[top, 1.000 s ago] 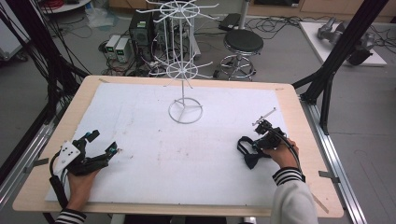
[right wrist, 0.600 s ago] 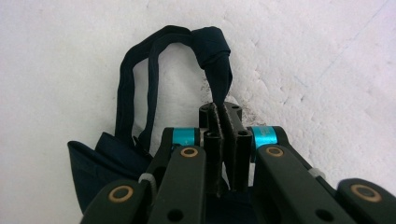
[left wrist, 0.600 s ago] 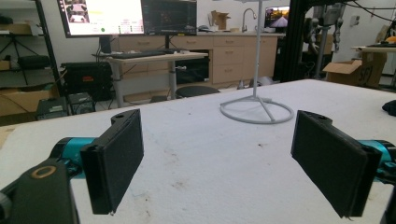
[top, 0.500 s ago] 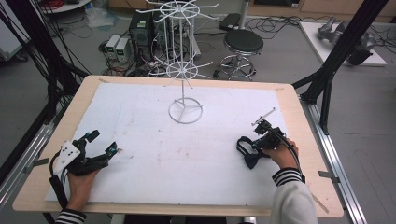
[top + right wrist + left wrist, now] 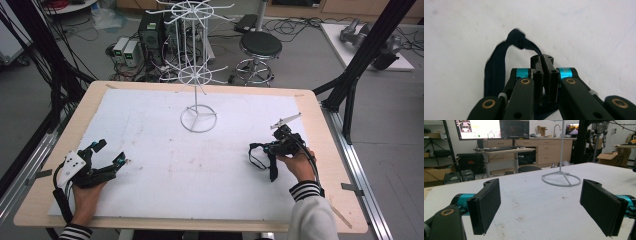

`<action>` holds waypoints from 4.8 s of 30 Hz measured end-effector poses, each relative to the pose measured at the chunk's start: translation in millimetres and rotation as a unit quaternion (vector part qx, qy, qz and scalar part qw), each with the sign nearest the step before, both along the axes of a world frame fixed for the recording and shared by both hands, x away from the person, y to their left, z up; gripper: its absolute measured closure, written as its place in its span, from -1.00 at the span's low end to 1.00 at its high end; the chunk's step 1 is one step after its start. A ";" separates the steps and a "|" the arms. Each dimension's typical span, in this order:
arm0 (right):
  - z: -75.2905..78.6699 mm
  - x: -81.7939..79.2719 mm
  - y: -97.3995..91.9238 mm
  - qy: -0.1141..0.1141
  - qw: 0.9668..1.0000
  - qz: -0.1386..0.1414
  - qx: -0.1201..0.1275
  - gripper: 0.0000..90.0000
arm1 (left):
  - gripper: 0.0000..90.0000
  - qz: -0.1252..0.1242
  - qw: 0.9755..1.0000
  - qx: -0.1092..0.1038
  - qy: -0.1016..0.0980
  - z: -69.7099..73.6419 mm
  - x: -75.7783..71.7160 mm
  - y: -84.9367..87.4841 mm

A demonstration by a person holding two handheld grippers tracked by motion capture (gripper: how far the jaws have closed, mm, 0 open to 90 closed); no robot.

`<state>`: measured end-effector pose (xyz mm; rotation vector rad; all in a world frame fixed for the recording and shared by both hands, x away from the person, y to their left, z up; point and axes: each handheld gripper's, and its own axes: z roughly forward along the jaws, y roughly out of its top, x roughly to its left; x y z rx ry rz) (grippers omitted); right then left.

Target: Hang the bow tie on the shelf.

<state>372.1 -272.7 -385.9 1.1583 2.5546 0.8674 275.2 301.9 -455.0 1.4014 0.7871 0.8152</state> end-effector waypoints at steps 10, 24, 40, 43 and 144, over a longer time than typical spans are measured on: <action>15.9 -4.6 10.4 -0.053 0.996 0.004 0.068 0.94 | -0.62 0.000 1.000 -0.001 0.001 -0.1 0.0 -0.2; 36.0 -9.3 34.4 -0.124 0.983 -0.002 0.136 0.94 | -0.62 -0.001 1.000 0.001 0.001 0.0 -0.1 0.0; 65.9 0.1 77.3 -0.163 0.969 0.017 0.187 0.94 | -0.61 0.000 1.000 0.001 0.000 0.0 -0.1 0.0; 69.5 1.5 83.0 -0.168 0.967 0.020 0.191 0.94 | -0.61 0.000 1.000 0.001 0.000 0.0 -0.1 0.2; 53.8 -33.7 94.5 -0.246 0.956 -0.011 0.158 -0.75 | -0.61 0.000 1.000 -0.002 0.001 -0.1 0.2 0.2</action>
